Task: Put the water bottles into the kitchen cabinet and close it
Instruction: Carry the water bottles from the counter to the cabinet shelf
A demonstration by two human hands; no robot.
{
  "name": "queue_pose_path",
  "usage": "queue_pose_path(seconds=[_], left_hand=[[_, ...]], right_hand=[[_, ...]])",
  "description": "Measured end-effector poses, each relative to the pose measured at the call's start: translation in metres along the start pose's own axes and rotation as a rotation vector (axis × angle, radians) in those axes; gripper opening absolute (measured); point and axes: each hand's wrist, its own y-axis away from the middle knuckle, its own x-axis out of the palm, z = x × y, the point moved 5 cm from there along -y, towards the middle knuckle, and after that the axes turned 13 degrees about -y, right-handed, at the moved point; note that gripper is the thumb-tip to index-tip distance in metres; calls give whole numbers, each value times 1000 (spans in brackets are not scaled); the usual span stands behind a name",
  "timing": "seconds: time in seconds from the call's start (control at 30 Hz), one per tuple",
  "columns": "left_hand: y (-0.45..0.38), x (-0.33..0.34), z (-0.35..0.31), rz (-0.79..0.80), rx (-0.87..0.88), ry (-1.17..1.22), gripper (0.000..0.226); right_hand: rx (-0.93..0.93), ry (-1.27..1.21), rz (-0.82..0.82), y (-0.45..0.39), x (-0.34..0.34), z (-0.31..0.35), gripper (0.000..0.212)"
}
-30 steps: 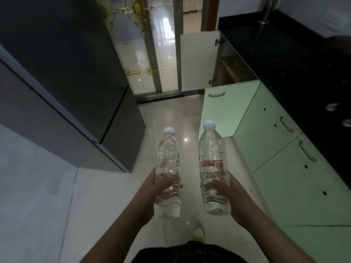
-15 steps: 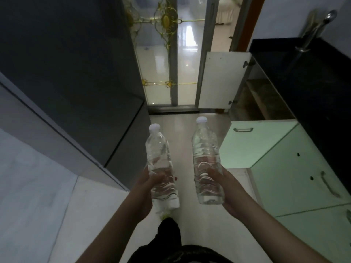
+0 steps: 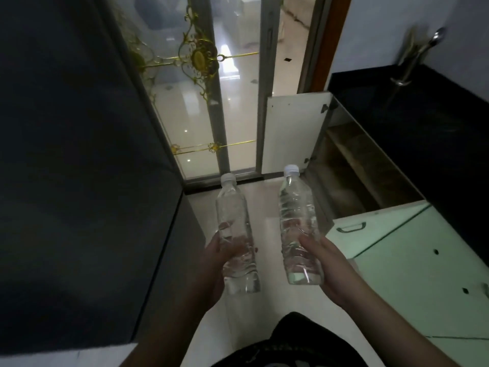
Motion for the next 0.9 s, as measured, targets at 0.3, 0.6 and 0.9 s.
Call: queue_pose_path(seconds=[0.3,0.6,0.9], left_hand=[[-176,34,-52,144,-43,-159,60],[-311,73,-121,274,-165,-210,76],[-435,108,-156,454,-245,-303,63]], right_hand=[[-40,-36,-182,-130,-45,58,88],[-35,-41,-301,-240,-80,126,64],[-126,-194,-432,-311,-93,159,53]])
